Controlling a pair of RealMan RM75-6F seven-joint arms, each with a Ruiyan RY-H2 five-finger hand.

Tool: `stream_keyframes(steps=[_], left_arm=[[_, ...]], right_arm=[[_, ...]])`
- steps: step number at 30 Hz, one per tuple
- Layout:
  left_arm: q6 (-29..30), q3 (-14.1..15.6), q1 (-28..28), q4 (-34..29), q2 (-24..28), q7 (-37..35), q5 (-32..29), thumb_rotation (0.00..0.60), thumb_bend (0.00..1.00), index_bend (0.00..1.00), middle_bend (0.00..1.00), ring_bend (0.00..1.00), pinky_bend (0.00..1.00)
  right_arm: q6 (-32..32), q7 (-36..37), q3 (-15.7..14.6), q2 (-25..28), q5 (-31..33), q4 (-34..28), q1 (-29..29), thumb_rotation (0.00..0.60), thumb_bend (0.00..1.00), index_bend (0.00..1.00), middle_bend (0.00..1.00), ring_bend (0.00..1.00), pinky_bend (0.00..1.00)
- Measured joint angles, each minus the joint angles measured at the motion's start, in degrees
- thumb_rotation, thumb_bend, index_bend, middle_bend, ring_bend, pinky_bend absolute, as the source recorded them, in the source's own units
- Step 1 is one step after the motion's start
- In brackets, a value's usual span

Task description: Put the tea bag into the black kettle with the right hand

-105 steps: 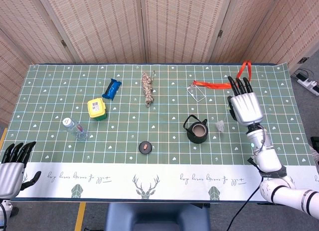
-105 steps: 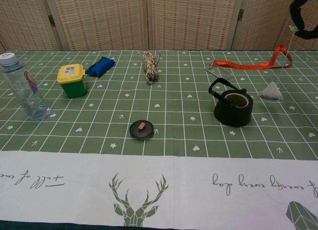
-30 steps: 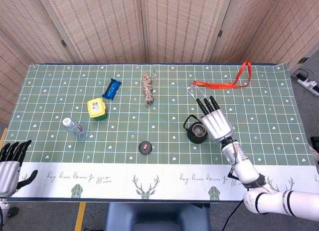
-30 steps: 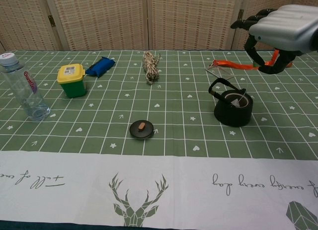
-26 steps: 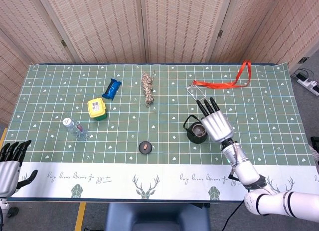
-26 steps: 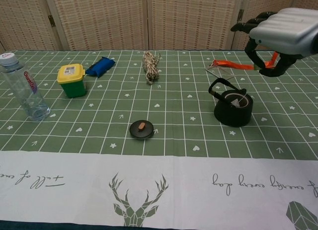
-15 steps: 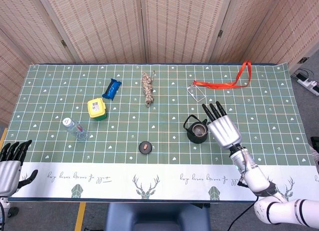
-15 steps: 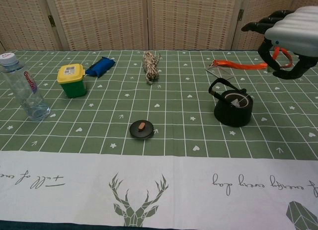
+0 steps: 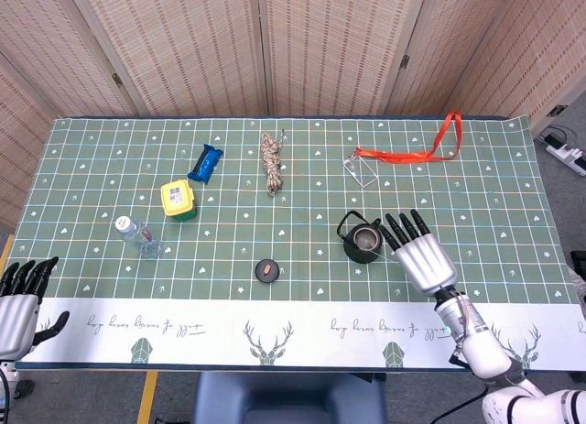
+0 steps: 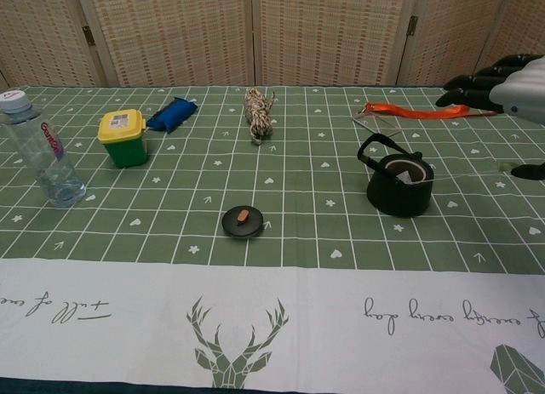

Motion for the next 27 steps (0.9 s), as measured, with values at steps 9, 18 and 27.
stream_keyframes(steps=[9,18,27], left_arm=[[-0.3,0.0,-0.1,0.1,-0.3,0.7,-0.2,0.6,0.27,0.0,0.08,0.05,0.02],[0.3,0.0,0.0,0.0,-0.2,0.6,0.1,0.6,0.27,0.0,0.08,0.05,0.02],[0.9,0.5,0.2,-0.4,-0.4,1.0,1.3,0.6,0.27,0.0,0.08,0.05,0.02]], right_arm=[[0.8,1.7,-1.2,1.4,-2.3,-0.6,-2.5,0.6,0.29,0.0,0.0,0.0,0.0],[4.1,6.9,-2.0,2.3,-6.8,-0.7,-6.4,0.6,0.29,0.0,0.0,0.0,0.0],[17.0,19.1,-2.7,4.4,-9.3,0.9,-17.7,0.6,0.29,0.0,0.0,0.0,0.0]])
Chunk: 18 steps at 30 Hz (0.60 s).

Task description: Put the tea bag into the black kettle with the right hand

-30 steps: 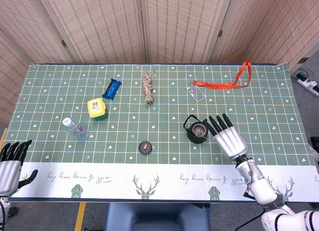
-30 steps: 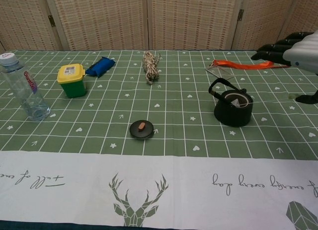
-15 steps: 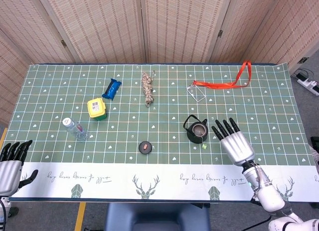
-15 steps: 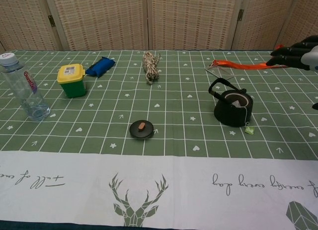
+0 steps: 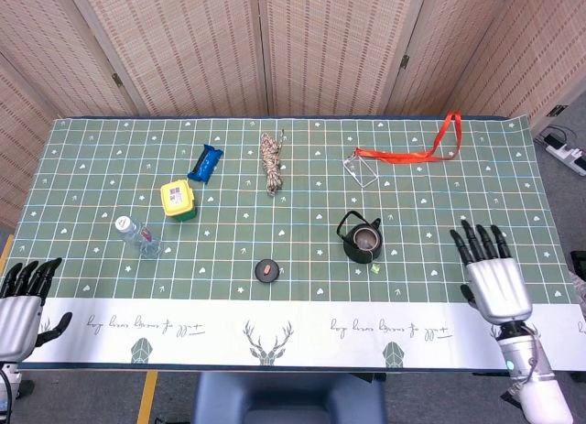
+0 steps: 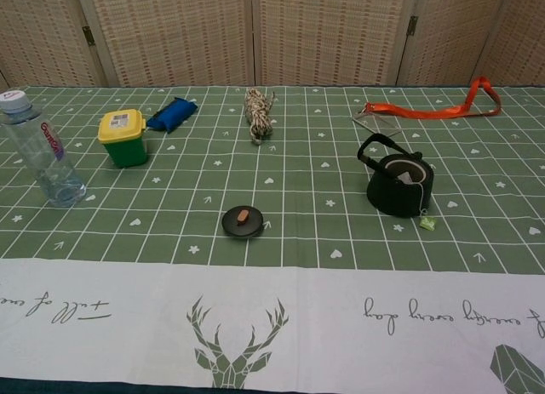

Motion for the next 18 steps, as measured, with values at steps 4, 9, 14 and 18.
stream_keyframes(steps=[4,9,14,18], left_arm=[[0.1,0.1,0.0,0.0,-0.3,0.7,0.2,0.6,0.27,0.0,0.08,0.05,0.02],[0.1,0.0,0.0,0.1,-0.3,0.9,0.0,0.6,0.27,0.0,0.08,0.05,0.02],[0.4,0.1,0.0,-0.1,-0.1,0.4,0.7,0.6,0.27,0.0,0.08,0.05,0.02],[0.4,0.3,0.0,0.0,-0.2,0.7,0.9,0.6,0.27,0.0,0.08,0.05,0.02]], right_arm=[[1.1,8.8,0.4,0.2,1.8,3.7,-3.9,0.6,0.29,0.0,0.0,0.0,0.0],[3.6,20.4,1.1,0.3,3.5,10.2,-10.8,0.6,0.29,0.0,0.0,0.0,0.0],[4.5,25.4,2.5,1.2,3.5,12.1,-14.1,0.6,0.29,0.0,0.0,0.0,0.0],[4.2,26.4,2.8,1.6,1.2,12.0,-14.8,0.6,0.29,0.0,0.0,0.0,0.0]])
